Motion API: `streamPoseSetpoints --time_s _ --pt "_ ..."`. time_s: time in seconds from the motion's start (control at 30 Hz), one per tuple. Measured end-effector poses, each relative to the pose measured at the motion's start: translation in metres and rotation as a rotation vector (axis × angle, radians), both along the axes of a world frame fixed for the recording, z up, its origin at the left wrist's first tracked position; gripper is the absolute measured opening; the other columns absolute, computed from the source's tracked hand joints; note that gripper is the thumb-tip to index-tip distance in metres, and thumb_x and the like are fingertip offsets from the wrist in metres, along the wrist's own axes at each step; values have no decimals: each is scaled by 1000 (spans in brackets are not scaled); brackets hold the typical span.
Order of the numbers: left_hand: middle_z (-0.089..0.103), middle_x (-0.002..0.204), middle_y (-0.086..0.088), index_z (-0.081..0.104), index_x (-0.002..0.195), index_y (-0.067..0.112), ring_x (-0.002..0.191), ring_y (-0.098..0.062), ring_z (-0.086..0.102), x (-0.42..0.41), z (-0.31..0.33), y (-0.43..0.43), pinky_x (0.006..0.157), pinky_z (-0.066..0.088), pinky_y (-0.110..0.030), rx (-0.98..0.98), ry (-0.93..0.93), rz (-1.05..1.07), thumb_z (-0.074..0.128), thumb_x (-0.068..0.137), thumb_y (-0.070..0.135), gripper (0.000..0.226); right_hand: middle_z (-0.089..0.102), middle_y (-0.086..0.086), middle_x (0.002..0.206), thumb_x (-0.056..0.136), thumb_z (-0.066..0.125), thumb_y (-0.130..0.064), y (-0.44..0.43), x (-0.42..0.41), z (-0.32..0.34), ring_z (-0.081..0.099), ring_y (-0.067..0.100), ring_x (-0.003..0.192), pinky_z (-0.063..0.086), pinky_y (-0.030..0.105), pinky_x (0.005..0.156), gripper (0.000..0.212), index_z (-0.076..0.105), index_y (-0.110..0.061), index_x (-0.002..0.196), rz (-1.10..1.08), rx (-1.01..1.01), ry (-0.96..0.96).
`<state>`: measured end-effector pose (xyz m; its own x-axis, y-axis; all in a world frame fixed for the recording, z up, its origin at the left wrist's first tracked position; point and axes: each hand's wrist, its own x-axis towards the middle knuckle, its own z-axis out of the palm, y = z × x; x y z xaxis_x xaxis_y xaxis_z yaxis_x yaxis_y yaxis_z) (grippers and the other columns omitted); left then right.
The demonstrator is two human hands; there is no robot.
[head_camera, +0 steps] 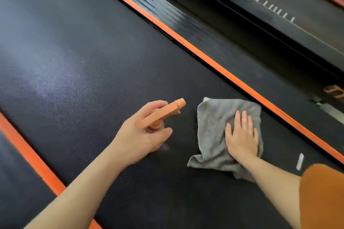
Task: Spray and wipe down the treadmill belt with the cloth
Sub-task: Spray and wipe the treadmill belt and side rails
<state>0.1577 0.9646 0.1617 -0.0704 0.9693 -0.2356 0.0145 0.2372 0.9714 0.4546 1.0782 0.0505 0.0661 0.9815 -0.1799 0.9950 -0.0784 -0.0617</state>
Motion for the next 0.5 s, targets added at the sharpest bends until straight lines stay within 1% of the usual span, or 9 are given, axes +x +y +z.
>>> streamPoseSetpoints --time_s 0.03,0.07,0.1,0.17,0.23,0.3,0.33,0.4,0.5 --pt "43 67 -21 63 125 15 52 -28 40 2 1 3 50 39 -42 14 -111 -29 69 82 7 45 4 3 168 103 21 -44 -1 -13 0 2 21 154 11 50 122 63 9 -20 160 -105 -6 17" --pt "33 60 -16 64 119 5 49 -27 31 9 1 7 47 33 -38 3 -190 -25 65 85 0 34 1 4 168 104 22 -41 -5 -30 2 -1 23 154 8 51 122 62 8 -18 160 -166 1 16" --pt "32 59 -15 65 111 1 50 -26 29 11 1 9 45 31 -35 -19 -195 7 64 88 -5 24 1 5 167 104 22 -39 -9 -53 3 -2 24 154 7 52 122 61 9 -17 160 -150 13 12" --pt "40 62 -23 67 96 4 56 -25 36 12 2 7 47 36 -31 -37 -68 87 66 87 -8 15 7 1 167 103 18 -42 -22 -103 0 2 23 154 6 51 123 61 16 -20 159 84 46 59" --pt "49 72 -32 69 93 9 62 -21 46 16 1 3 54 42 -29 6 -2 78 73 80 9 14 10 -4 167 96 9 -46 -30 -130 -1 4 21 154 5 51 122 66 22 -26 158 406 7 113" --pt "56 78 -29 68 100 4 66 -16 51 14 2 -2 59 46 -22 38 50 52 73 73 21 32 11 -6 166 94 8 -48 -19 -125 2 6 19 154 6 51 122 68 23 -30 157 656 -56 136" --pt "57 78 -26 68 103 1 68 -14 51 12 2 -3 60 45 -17 38 61 39 75 74 19 36 11 -7 166 94 10 -50 -6 -112 3 6 17 153 9 50 122 67 23 -31 157 734 -45 115" --pt "60 82 -26 68 109 2 71 -18 52 9 3 -6 63 45 -13 66 28 37 78 77 11 35 6 -8 167 97 13 -53 32 -69 1 3 12 153 9 46 123 65 14 -32 158 669 -19 46" --pt "64 96 -33 65 112 2 73 -38 57 11 2 -2 65 49 -16 68 76 68 73 80 11 34 2 -2 168 103 20 -50 76 -15 5 0 15 153 7 45 123 64 7 -24 160 218 -5 -3"
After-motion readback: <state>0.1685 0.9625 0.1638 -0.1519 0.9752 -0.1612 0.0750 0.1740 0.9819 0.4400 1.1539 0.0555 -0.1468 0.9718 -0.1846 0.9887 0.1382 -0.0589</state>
